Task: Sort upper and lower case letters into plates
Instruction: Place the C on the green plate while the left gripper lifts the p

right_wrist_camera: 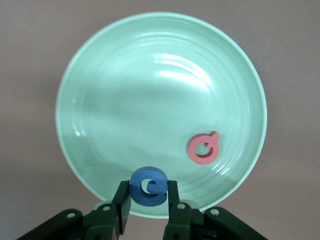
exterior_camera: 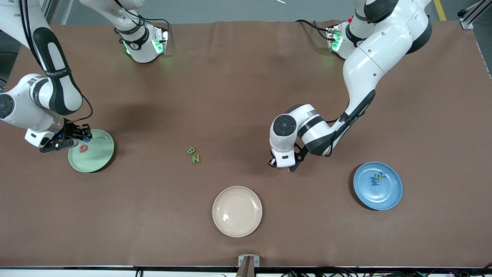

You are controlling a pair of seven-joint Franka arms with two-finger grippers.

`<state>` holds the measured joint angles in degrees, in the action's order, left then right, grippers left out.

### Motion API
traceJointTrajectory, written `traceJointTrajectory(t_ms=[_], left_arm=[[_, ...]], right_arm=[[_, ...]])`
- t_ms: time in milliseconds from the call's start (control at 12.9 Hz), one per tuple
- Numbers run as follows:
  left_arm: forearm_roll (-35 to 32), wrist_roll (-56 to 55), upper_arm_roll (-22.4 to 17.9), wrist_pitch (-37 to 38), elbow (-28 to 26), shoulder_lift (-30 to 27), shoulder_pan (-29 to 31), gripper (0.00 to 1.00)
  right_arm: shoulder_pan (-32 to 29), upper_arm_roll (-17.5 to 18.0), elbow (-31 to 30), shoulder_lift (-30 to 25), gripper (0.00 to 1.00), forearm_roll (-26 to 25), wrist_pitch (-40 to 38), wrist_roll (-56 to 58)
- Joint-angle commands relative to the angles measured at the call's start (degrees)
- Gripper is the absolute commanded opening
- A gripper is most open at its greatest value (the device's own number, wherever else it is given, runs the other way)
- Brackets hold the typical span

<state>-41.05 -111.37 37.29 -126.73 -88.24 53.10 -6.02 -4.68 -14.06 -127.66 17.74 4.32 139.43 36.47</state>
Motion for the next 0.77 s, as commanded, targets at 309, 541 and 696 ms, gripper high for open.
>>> traceJointTrajectory(t_ms=[309,541,696], left_arm=[[0.3,-0.5,-0.2,0.6,0.3,-1.0,0.5,0.04],[0.1,23.5,8.5,8.2,0.9,-6.8,23.5,0.01],[-0.1,24.1,8.4,8.8,0.9,-6.9,23.7,0.01]], right_arm=[[-1.5,1.3,1.2,5.8,0.26,0.4,4.3,1.5],[4.2,1.4,7.0,-4.7,1.0,0.0,-15.5,-5.8],[5.2,1.3,11.8,-5.3,1.0,-0.2,-22.7,-7.1]])
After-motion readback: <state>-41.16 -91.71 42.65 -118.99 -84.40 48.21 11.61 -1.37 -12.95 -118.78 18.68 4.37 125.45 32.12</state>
